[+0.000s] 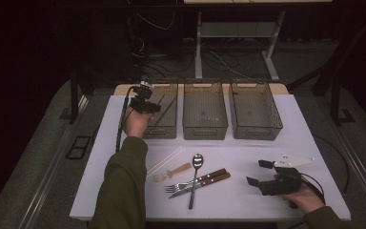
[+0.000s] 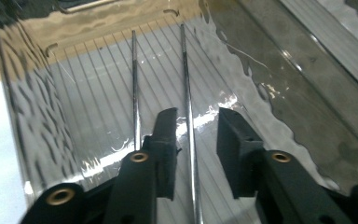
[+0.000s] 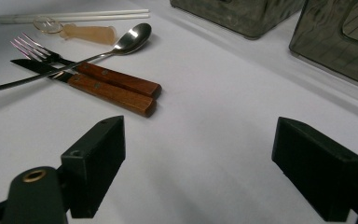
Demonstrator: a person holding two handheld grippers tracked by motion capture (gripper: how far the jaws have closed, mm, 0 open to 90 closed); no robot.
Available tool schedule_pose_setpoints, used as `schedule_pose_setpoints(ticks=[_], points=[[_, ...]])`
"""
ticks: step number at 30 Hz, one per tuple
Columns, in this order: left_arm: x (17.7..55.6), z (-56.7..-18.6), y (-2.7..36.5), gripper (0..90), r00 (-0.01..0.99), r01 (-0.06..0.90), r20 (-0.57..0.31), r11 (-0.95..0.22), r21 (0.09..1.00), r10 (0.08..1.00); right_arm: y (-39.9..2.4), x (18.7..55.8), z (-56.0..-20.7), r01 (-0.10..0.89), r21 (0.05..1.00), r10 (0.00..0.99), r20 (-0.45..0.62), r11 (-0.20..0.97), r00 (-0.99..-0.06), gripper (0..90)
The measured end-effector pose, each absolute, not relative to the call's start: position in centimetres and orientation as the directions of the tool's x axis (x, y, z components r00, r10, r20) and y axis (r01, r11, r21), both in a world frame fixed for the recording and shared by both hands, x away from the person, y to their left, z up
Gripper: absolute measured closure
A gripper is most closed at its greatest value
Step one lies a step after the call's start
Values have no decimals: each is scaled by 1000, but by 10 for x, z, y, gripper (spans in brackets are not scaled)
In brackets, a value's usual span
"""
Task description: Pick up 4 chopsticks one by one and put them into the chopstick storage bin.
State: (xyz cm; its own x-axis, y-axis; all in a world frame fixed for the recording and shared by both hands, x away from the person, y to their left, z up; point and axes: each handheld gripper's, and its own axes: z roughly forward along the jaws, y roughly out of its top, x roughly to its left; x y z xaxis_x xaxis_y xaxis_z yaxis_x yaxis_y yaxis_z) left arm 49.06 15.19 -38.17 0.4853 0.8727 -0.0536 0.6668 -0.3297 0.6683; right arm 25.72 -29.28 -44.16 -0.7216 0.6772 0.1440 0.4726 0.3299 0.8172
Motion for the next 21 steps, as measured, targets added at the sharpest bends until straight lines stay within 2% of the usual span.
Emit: schedule_pose_setpoints(ticks=[9, 21], points=[[470, -364, 157, 544, 582, 592, -107, -330, 735, 806, -293, 258, -441, 474, 817, 679, 146, 327, -719, 174], [429, -350, 157, 424, 683, 483, -74, -374, 792, 727, -294, 259, -441, 483, 819, 693, 154, 309, -705, 174]])
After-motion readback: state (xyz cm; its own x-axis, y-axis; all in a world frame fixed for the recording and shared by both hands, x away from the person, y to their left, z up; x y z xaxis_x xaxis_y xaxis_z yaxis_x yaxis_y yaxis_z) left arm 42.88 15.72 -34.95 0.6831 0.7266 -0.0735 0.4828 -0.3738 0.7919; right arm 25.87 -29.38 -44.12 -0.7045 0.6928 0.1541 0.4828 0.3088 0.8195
